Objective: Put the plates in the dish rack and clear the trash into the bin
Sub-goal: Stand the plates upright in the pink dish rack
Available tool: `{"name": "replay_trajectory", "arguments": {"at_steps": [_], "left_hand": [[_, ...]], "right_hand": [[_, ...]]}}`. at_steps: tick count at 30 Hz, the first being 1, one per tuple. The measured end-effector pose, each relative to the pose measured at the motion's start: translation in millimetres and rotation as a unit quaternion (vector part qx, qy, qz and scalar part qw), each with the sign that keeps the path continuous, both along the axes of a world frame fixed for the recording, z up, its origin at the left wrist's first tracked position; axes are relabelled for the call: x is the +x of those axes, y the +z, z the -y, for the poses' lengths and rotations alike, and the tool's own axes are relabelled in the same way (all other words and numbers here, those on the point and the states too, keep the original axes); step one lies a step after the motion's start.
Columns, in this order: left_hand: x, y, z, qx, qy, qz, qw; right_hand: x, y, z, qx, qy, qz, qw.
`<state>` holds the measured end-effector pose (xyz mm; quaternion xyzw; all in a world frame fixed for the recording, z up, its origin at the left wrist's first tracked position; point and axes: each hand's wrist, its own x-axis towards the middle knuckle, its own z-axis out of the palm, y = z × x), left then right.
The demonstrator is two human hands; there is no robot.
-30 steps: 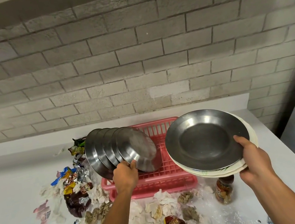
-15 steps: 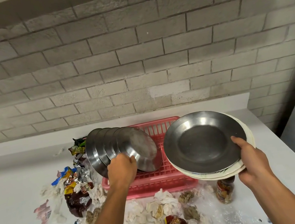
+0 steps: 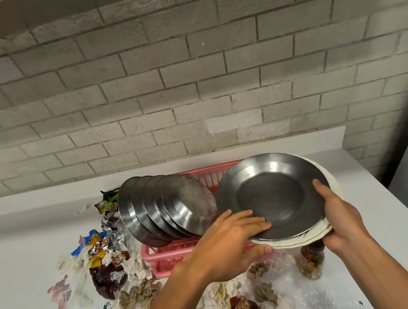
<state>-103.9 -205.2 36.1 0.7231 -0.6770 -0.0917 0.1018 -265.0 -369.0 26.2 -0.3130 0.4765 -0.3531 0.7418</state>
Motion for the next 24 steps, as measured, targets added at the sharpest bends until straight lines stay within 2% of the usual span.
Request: {"name": "replay_trajectory", "arguments": {"at_steps": [5,10,14,18,21,24], "left_hand": [[-1,5,2,-0.039,-0.013,-0.024,0.999],[-2,15,3,-0.104,-0.041,0.009,0.994],[0,21,1,-0.239,-0.007,0.034,0.970],[9,35,5,-0.244,0.038,0.034,0.968],[22,38,7,-0.319,0.111,0.027,0.941],[33,34,7,-0.400,0.209,-0.086,0.888]], "right_hand": [[-1,4,-3,0.007,-0.010,0.002,1.000],[-1,3,-3,0.030,-0.023,0.008,0.999],[-1,6,0,0.035,-0.035,0.021,0.999],[-3,7,6,0.024,-0.033,0.031,0.999],[-5,2,12,0.019,-0.030,0.032,0.999],[-8,1,15,0.020,-0.053,0.029,0.998]]}}
